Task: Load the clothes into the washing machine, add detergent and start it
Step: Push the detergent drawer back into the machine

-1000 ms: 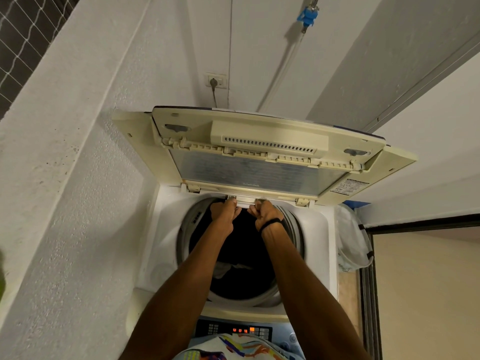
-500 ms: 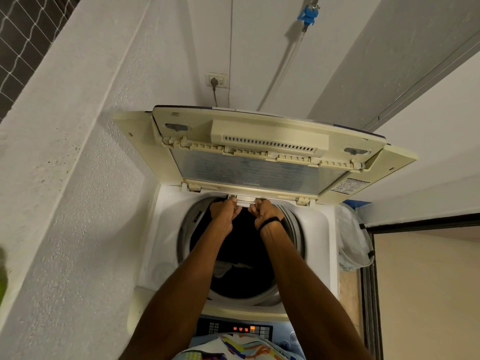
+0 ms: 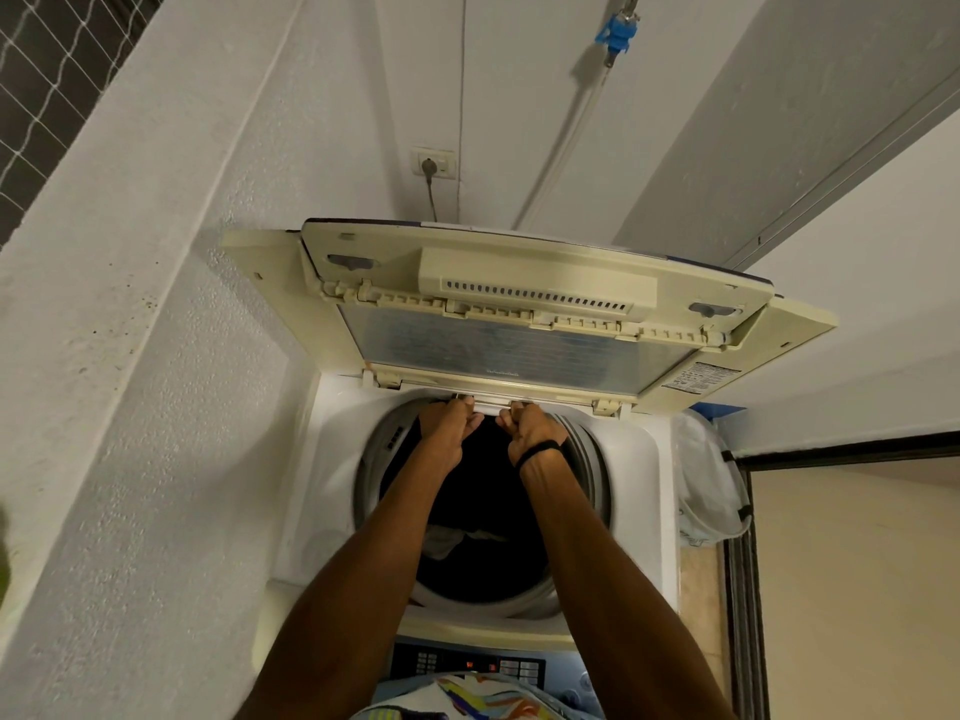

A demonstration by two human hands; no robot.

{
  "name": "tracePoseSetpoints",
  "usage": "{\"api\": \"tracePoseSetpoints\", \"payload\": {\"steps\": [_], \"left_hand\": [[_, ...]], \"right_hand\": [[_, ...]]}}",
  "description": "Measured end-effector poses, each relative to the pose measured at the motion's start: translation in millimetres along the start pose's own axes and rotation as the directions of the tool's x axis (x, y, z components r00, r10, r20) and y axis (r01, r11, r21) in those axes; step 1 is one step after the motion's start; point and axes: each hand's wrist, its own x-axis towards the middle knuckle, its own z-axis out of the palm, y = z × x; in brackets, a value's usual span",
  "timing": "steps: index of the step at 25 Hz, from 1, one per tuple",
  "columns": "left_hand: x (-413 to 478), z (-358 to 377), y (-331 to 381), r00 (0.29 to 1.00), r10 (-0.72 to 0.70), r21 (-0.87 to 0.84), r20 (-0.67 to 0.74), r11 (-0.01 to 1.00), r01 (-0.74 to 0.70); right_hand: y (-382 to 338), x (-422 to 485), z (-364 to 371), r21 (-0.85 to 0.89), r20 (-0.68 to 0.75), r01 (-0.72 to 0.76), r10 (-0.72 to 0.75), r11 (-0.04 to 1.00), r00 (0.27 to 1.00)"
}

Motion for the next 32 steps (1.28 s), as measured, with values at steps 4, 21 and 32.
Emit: {"api": "tracePoseSetpoints", "payload": {"steps": [4, 21, 32], "left_hand": [[-5, -4, 1, 0.997, -0.024, -0.046, 0.072, 0.999, 0.027], [-6, -1, 1, 0.999, 0.047, -0.061, 0.015, 0.997, -0.046], [-20, 3, 6, 0.996, 0.092, -0.085, -0.019, 0.992, -0.094]], "right_hand": [[9, -4, -4, 0.064, 0.028, 0.095, -0.097, 0.993, 0.995], [2, -15, 6, 0.018, -0.053, 0.097, -0.096, 0.995, 0.994], [-7, -26, -6, -0.123, 0.076, 0.102, -0.094, 0.987, 0.993]]}}
